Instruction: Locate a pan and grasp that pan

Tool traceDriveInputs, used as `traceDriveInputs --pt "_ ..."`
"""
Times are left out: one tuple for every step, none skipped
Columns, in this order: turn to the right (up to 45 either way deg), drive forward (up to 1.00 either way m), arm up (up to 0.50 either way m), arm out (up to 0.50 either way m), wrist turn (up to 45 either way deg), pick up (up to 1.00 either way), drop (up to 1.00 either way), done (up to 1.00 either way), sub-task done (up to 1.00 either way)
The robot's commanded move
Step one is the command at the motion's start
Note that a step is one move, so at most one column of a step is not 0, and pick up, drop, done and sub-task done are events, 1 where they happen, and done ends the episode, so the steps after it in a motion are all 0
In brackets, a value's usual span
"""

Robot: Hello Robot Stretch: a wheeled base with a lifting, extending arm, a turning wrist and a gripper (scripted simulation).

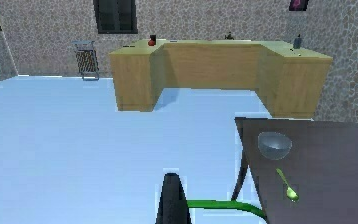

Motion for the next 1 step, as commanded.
traceDriveInputs --pt "0.0 0.0 0.5 0.0 0.0 0.0 0.0 0.0 0.0"
